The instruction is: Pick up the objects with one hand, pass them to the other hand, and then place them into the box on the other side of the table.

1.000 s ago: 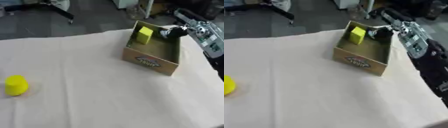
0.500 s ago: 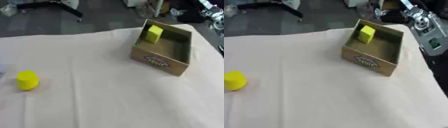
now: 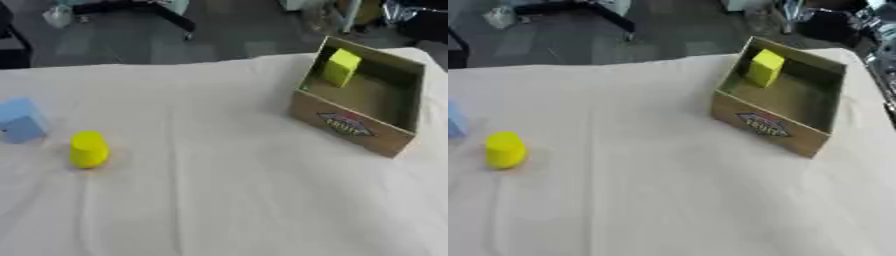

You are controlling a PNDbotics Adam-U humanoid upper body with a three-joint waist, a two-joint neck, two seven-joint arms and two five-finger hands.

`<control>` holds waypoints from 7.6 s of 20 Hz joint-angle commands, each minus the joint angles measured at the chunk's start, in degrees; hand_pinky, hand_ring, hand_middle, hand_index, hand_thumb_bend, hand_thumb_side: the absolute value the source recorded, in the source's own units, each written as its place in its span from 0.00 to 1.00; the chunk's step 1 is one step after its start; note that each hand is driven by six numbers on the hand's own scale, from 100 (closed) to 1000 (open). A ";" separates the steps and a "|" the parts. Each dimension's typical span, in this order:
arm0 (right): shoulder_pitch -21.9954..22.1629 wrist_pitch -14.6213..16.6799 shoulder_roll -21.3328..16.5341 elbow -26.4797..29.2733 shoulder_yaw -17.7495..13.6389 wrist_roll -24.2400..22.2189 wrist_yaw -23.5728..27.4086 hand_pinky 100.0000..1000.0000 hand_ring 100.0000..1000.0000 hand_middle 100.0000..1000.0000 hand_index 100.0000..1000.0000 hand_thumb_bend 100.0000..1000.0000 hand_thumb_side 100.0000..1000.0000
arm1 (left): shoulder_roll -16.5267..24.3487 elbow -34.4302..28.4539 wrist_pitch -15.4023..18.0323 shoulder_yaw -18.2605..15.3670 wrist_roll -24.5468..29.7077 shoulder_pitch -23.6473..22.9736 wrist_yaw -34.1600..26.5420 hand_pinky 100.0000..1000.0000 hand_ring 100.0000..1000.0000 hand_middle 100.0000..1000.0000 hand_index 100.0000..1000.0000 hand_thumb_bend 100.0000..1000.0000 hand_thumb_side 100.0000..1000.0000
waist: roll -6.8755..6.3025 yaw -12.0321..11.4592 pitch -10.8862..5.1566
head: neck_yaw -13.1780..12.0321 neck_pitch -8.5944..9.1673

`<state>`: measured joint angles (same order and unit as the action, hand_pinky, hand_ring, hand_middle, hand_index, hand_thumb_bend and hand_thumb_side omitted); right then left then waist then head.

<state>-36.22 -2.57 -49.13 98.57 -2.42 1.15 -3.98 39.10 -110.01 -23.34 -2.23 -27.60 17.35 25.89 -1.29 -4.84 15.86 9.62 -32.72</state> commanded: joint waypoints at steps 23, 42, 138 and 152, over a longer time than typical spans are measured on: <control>1.38 -2.01 -6.16 4.60 -2.78 -2.19 24.04 1.00 0.89 0.85 0.77 0.00 0.16 | 23.25 23.85 10.61 12.46 23.85 18.49 -15.68 0.81 0.75 0.70 0.82 0.72 0.52 | -0.82 1.97 -0.71 | -8.96 1.75; 1.57 -2.93 -7.38 4.81 -3.38 -3.34 34.21 1.00 0.89 0.85 0.76 0.00 0.25 | 15.46 43.58 13.48 17.06 42.75 33.19 -6.20 0.86 0.80 0.74 0.80 0.71 0.34 | -1.51 3.41 0.95 | -11.10 0.71; 2.57 -3.22 -5.42 4.95 -4.22 -2.77 29.30 1.00 0.88 0.83 0.75 0.00 0.37 | 7.00 59.09 9.87 4.15 62.41 43.05 14.89 0.68 0.59 0.48 0.62 0.25 0.00 | -2.93 7.76 7.17 | -20.14 6.03; 4.57 -3.02 -5.88 6.53 -3.62 -4.24 32.00 1.00 0.89 0.84 0.76 0.00 0.35 | 13.78 39.73 12.07 7.00 53.96 34.29 -2.79 0.60 0.51 0.40 0.55 0.10 0.00 | -2.27 4.66 1.91 | -14.77 2.95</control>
<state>-31.20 -5.76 -53.23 103.79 -5.62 -2.68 27.54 49.41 -67.43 -11.46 4.84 27.64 51.13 25.63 -3.69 -0.18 24.57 -5.64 -29.46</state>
